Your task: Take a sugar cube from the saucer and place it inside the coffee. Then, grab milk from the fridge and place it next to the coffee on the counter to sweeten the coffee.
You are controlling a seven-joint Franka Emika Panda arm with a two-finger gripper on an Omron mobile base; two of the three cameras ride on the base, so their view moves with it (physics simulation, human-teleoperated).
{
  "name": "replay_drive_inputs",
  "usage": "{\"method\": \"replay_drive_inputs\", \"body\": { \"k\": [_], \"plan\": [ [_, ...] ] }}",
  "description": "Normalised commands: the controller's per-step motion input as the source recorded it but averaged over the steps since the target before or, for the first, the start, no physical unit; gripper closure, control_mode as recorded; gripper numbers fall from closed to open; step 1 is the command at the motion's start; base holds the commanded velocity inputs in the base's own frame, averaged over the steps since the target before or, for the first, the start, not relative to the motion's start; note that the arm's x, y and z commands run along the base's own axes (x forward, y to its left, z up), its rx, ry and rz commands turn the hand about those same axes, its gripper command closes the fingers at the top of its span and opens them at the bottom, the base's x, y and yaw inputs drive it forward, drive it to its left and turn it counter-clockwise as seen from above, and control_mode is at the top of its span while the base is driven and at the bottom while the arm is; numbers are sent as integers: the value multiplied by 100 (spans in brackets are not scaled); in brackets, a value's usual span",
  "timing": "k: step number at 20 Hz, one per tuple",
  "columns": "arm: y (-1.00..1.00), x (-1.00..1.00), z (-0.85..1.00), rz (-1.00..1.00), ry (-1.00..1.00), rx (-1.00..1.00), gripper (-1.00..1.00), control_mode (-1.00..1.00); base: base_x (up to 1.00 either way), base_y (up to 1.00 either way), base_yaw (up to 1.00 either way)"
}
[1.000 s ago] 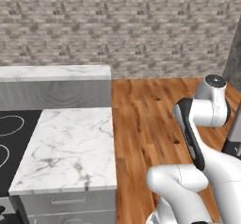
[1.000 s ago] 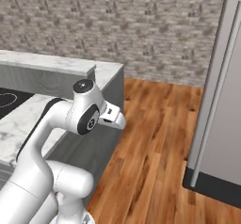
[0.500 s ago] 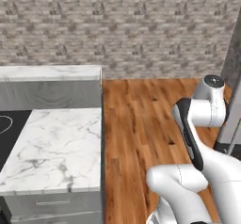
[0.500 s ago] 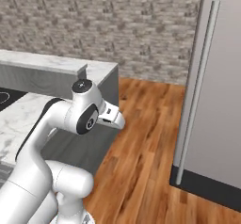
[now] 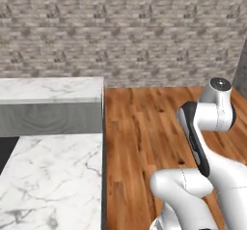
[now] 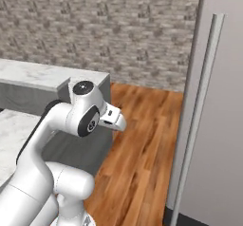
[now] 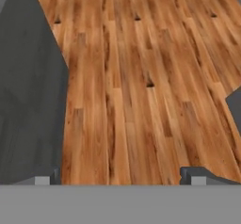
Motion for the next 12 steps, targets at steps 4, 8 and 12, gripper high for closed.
{"method": "replay_drive_inputs", "body": {
  "k": [4,8,12],
  "plan": [
    [0,0,0,0,0,0,-100,100,93,-2,0],
    [0,0,0,0,0,0,-100,100,89,0,0],
    [0,0,0,0,0,0,-100,100,80,-12,0]
  ]
}}
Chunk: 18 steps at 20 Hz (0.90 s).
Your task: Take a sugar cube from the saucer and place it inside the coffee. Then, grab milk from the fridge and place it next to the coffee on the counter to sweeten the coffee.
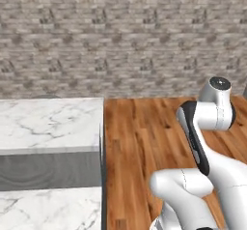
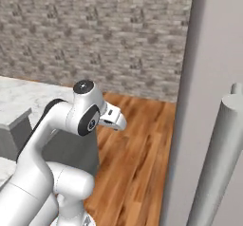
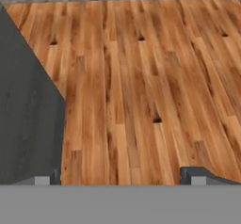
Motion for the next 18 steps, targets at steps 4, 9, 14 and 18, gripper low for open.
{"method": "replay_drive_inputs", "body": {
  "k": [4,9,14,18],
  "plan": [
    [0,0,0,0,0,0,-100,100,77,-21,-2],
    [0,0,0,0,0,0,-100,100,73,-39,-10],
    [0,0,0,0,0,0,-100,100,55,-70,-29],
    [0,0,0,0,0,0,-100,100,50,-78,-40]
  ]
}}
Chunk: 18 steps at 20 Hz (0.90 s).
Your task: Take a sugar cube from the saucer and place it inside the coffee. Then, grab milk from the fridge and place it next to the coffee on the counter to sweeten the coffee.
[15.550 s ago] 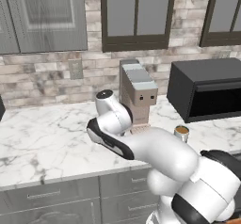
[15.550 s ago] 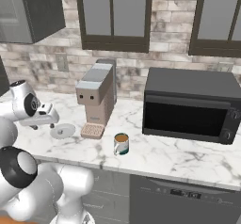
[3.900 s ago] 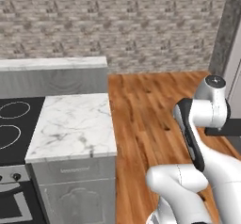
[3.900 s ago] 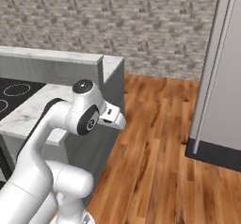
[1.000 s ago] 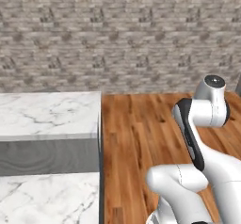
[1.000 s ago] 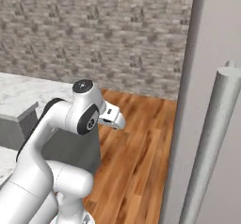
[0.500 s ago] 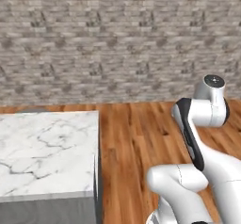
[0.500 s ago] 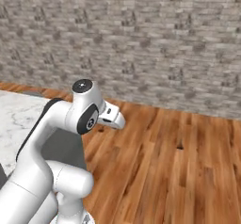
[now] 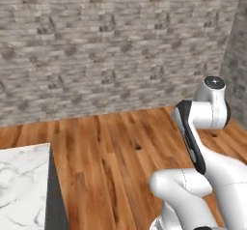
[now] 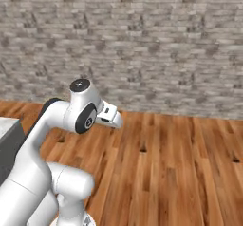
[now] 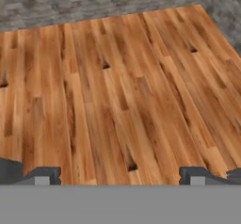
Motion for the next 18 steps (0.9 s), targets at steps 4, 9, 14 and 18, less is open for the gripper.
{"method": "replay_drive_inputs", "body": {
  "k": [4,9,14,18],
  "plan": [
    [0,0,0,0,0,0,-100,100,45,-83,-44],
    [0,0,0,0,0,0,-100,100,38,-71,-47],
    [0,0,0,0,0,0,-100,100,42,-52,-51],
    [0,0,0,0,0,0,-100,100,39,-38,-55]
  ]
}}
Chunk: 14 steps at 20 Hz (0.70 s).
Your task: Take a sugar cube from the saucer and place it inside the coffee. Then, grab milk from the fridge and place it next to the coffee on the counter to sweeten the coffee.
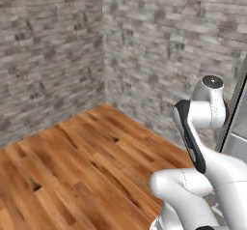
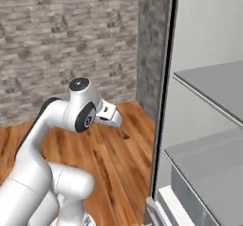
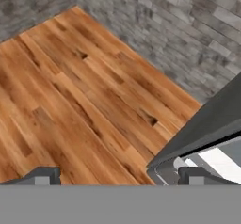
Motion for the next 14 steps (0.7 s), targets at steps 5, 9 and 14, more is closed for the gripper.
{"method": "replay_drive_inputs", "body": {
  "k": [5,9,14],
  "plan": [
    [0,0,0,0,0,0,-100,100,24,-7,-66],
    [0,0,0,0,0,0,-100,100,27,9,-60],
    [0,0,0,0,0,0,-100,100,30,15,-55]
  ]
}}
